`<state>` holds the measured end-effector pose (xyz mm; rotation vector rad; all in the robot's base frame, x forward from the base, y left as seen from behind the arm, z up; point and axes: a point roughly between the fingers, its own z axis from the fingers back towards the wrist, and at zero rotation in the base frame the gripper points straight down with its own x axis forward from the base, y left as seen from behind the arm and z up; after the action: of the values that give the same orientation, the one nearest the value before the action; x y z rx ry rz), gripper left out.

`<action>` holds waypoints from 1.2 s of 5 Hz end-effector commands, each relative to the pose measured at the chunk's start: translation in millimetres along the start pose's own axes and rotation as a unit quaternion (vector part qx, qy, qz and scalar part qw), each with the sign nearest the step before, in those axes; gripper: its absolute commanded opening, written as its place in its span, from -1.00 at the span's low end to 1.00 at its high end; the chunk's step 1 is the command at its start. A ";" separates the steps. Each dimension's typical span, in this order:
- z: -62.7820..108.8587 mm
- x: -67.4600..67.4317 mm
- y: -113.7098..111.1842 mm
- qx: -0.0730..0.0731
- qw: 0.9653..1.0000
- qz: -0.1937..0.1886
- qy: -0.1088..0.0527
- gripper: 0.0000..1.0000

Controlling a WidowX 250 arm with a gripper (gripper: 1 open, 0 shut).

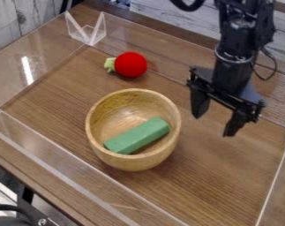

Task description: Move the red object to the right side of the table

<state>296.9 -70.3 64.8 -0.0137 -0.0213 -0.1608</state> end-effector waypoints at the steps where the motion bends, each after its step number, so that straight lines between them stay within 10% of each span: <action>1: 16.9 8.2 20.8 0.000 0.995 -0.104 -0.012 1.00; 4: 34.9 21.7 115.2 0.021 0.931 -0.365 0.000 1.00; 6: 29.9 25.8 134.9 0.040 0.901 -0.433 0.002 1.00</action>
<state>333.9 54.2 75.4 0.0351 0.0213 -1.0598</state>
